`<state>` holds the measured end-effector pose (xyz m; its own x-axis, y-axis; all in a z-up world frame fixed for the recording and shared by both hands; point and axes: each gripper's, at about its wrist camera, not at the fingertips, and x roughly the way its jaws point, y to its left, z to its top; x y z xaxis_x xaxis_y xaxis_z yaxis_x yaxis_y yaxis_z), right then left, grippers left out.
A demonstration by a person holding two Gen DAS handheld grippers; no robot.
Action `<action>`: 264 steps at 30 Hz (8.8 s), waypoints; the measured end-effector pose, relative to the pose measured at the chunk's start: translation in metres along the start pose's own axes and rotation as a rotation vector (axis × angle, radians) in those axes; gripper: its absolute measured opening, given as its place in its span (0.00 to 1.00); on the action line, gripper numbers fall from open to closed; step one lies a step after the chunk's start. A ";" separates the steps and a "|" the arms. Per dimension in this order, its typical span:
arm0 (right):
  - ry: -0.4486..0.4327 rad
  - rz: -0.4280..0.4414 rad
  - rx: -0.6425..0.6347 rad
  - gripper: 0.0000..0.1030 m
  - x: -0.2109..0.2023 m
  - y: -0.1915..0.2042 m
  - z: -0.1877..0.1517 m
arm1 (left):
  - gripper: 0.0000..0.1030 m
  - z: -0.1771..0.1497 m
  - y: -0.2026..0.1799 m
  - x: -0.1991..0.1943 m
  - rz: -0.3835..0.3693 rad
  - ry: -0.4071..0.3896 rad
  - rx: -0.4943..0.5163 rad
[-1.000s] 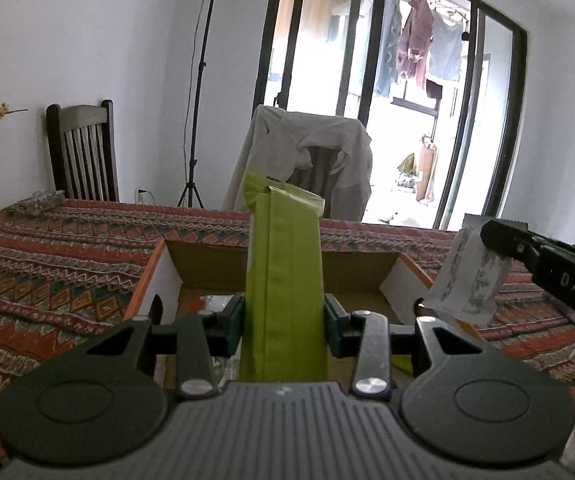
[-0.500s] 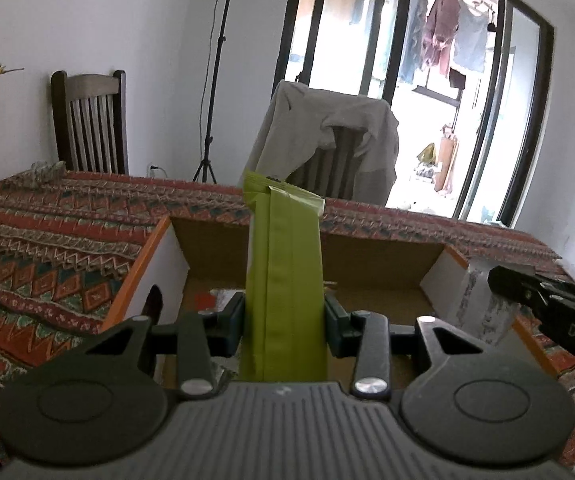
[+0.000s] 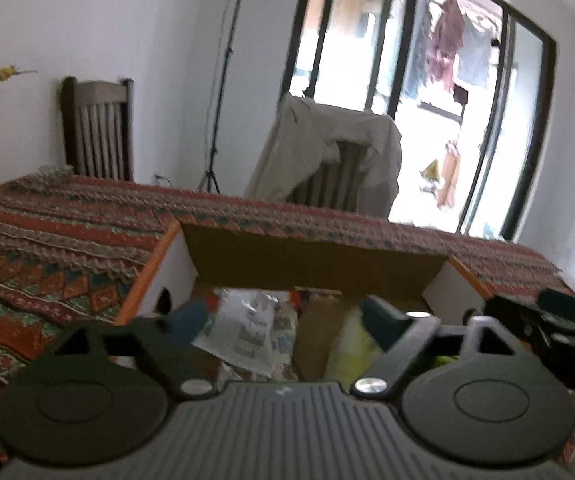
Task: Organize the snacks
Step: 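Drop the green bar into the box with the left tool while the right tool releases its packet, then withdraw both tools from the box back to the snack pile, then grasp a pink sachet with the right tool while the left tool grasps a white chip packet, then carry the pink sachet and white chip packet over the box and release both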
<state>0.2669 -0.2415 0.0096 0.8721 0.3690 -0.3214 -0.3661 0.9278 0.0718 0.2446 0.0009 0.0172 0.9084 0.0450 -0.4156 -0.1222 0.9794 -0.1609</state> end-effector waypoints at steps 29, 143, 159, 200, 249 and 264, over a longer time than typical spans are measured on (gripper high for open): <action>-0.032 -0.046 -0.034 1.00 -0.023 0.003 0.011 | 1.00 0.011 -0.001 -0.039 0.030 -0.045 -0.020; 0.084 -0.227 0.093 0.61 -0.149 0.011 -0.105 | 1.00 -0.110 0.084 -0.172 0.042 0.111 -0.039; 0.060 -0.191 0.172 0.61 -0.140 -0.003 -0.114 | 1.00 -0.079 0.084 -0.109 0.127 0.150 -0.077; -0.011 -0.187 0.138 0.61 -0.152 0.004 -0.101 | 0.43 -0.056 0.044 -0.151 0.052 -0.109 0.058; -0.061 -0.089 0.154 0.61 -0.008 0.017 0.007 | 0.43 -0.007 0.006 -0.030 0.051 -0.073 0.085; -0.029 -0.079 0.086 0.89 0.005 0.025 -0.013 | 0.60 -0.022 0.014 -0.015 0.070 -0.067 0.103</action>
<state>0.2579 -0.2168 -0.0028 0.9066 0.2946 -0.3021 -0.2676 0.9550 0.1279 0.2205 0.0097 0.0018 0.9243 0.1233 -0.3611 -0.1472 0.9883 -0.0392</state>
